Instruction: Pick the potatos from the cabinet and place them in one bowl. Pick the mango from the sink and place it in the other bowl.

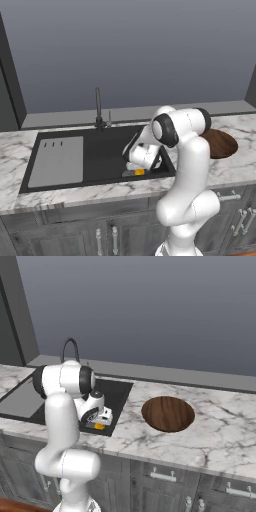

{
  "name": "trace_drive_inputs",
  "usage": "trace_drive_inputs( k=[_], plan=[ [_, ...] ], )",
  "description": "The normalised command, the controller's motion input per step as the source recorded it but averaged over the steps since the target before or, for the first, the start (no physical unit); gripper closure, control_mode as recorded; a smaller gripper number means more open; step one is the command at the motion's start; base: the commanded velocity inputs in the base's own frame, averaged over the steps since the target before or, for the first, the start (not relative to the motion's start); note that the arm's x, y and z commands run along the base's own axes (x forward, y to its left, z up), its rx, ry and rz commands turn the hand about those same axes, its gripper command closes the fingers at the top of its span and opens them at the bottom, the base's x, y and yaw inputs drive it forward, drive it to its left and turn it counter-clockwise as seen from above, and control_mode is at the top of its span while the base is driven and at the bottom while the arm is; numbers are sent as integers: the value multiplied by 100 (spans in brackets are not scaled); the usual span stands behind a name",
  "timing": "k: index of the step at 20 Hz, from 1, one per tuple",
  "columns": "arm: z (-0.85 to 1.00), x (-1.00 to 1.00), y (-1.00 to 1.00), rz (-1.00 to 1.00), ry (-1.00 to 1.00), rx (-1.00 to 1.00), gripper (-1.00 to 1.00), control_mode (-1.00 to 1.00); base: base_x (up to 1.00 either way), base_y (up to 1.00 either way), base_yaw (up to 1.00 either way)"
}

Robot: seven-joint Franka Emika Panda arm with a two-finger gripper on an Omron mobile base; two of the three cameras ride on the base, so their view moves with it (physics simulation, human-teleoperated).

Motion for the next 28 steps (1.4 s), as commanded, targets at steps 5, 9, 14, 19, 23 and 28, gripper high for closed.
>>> trace_drive_inputs(
  k=[5,9,14,19,23,28],
  plan=[
    [-19,30,0,0,0,-2,-100,-100,0,0,0],
    [-16,34,0,0,0,0,-100,-100,0,0,0],
    [-16,35,-1,0,0,-1,-100,-100,0,0,0],
    [-34,12,0,0,0,-3,-100,-100,0,0,0],
    [-44,0,-4,1,0,-5,-100,-100,0,0,0],
    [-45,-12,-18,5,0,-8,-100,-100,0,0,0]
  ],
)
